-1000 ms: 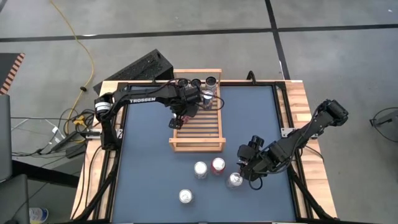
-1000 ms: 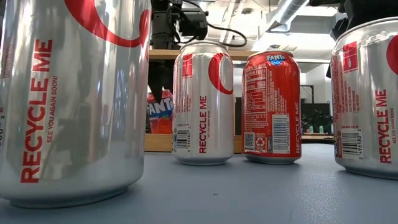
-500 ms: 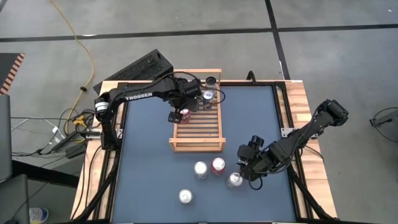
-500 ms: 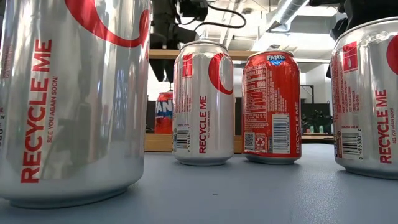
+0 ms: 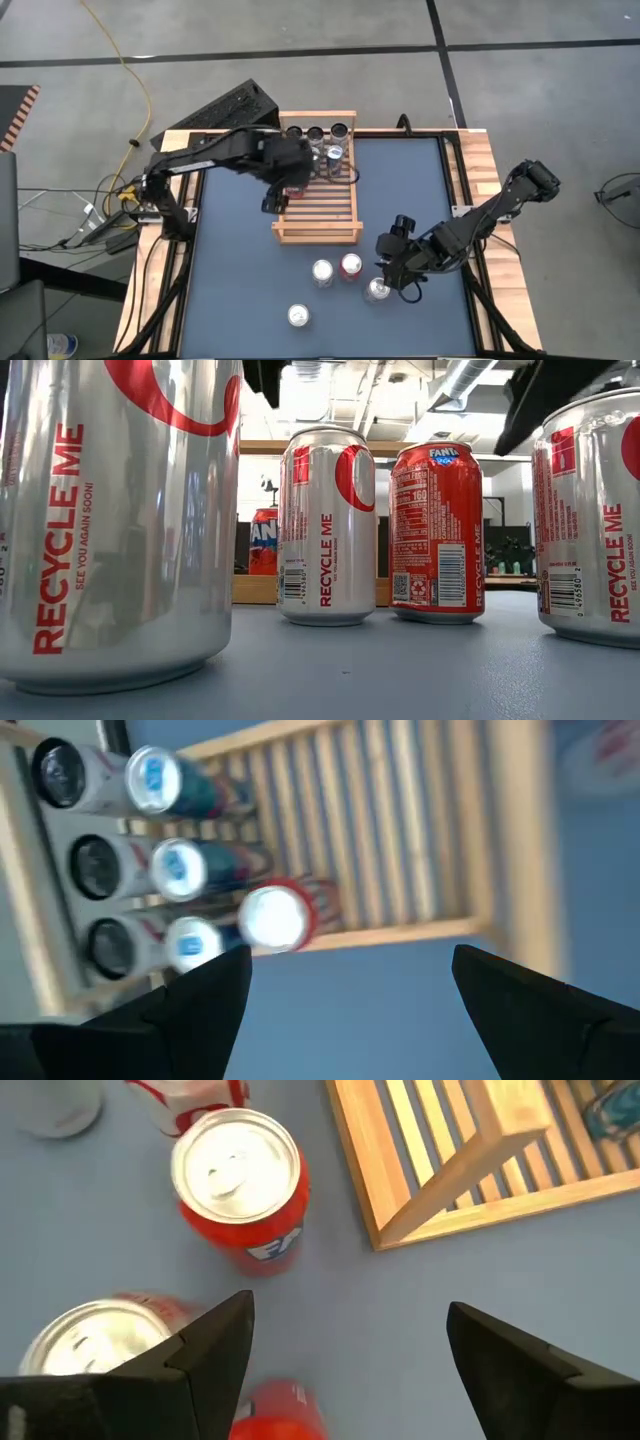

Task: Place canned beverage on shelf
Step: Put the right orange soda can on the shelf aligned with the other orange soda can

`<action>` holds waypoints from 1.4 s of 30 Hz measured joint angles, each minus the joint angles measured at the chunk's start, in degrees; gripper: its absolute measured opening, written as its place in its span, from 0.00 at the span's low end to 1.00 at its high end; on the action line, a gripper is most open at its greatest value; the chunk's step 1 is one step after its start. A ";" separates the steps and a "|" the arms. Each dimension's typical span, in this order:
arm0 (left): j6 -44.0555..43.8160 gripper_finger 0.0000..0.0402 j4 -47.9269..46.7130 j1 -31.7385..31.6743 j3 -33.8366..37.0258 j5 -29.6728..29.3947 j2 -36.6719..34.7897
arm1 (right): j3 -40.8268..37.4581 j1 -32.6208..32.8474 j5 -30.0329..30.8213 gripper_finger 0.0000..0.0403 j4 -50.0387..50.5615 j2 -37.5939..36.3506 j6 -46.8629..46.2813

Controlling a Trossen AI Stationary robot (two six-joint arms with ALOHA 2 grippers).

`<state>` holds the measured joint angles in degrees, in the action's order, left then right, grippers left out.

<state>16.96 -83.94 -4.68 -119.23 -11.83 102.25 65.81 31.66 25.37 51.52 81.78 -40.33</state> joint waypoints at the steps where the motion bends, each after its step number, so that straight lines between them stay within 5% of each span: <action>1: -2.69 0.83 0.12 1.08 -0.01 0.77 -0.74 | 0.98 0.04 0.03 0.79 1.08 0.00 0.63; 7: -17.59 0.83 -4.10 8.93 1.49 4.32 -4.41 | 5.17 1.79 -0.09 0.79 10.53 -0.07 -3.20; 11: -21.98 0.83 0.98 16.01 9.03 3.07 -9.18 | 5.39 4.43 -2.15 0.79 12.92 -0.07 -7.27; 19: -33.72 0.83 36.28 29.31 39.19 -2.29 -23.46 | 5.41 8.34 -6.16 0.79 14.57 -0.07 -15.17; 26: -42.90 0.83 62.70 34.41 60.45 -2.32 -27.27 | 5.41 11.50 -8.53 0.79 18.24 0.04 -18.35; 42: -45.99 0.83 67.11 37.41 64.27 -3.00 -27.30 | 4.36 7.13 -10.35 0.81 14.80 0.09 -12.07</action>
<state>-29.03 -16.83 32.73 -54.96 -14.83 74.96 70.17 38.79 15.03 66.33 81.87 -52.40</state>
